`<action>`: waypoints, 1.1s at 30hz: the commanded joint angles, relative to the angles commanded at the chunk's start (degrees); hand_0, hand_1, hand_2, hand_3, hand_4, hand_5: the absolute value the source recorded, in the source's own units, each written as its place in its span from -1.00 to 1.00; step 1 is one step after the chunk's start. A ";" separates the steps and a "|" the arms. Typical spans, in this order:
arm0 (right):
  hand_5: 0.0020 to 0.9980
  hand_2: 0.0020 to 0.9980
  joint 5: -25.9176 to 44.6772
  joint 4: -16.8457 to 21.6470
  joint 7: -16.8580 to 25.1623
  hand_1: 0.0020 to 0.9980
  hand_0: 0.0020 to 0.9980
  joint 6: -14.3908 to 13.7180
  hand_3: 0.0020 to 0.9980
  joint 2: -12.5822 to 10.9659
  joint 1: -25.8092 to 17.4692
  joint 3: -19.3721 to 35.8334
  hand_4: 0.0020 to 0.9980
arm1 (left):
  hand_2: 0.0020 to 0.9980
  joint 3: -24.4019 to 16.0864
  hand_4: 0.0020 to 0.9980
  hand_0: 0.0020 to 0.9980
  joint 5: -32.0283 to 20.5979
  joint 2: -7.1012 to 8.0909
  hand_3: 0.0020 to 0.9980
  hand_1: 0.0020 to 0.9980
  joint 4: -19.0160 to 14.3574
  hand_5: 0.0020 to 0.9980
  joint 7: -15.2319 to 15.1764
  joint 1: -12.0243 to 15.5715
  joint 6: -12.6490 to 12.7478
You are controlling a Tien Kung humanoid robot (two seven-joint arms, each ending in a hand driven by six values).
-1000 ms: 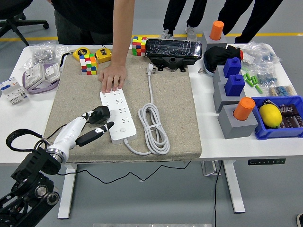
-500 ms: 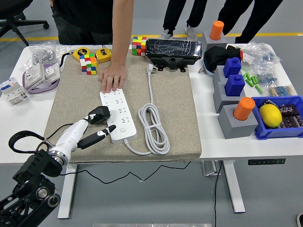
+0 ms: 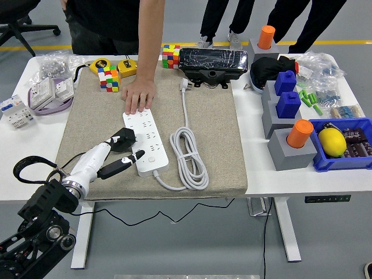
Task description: Pick up the plug,place it near the board,insert it into the board,press the button
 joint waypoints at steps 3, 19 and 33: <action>1.00 0.43 0.01 0.00 0.06 0.39 0.58 -0.01 0.53 0.01 0.07 0.01 1.00 | 0.89 0.31 1.00 1.00 0.05 0.09 0.88 0.94 0.02 1.00 0.06 -0.35 -0.04; 1.00 0.43 0.14 0.00 0.17 0.39 0.58 0.02 0.53 -0.19 0.34 0.01 1.00 | 0.88 3.34 1.00 1.00 -0.23 0.96 0.88 0.93 0.59 1.00 0.18 -3.37 -0.38; 1.00 0.43 0.10 0.00 0.27 0.39 0.58 -0.03 0.53 -0.20 0.39 -0.14 1.00 | 0.87 5.80 1.00 1.00 0.04 1.56 0.88 0.93 1.17 1.00 0.29 -5.84 -0.57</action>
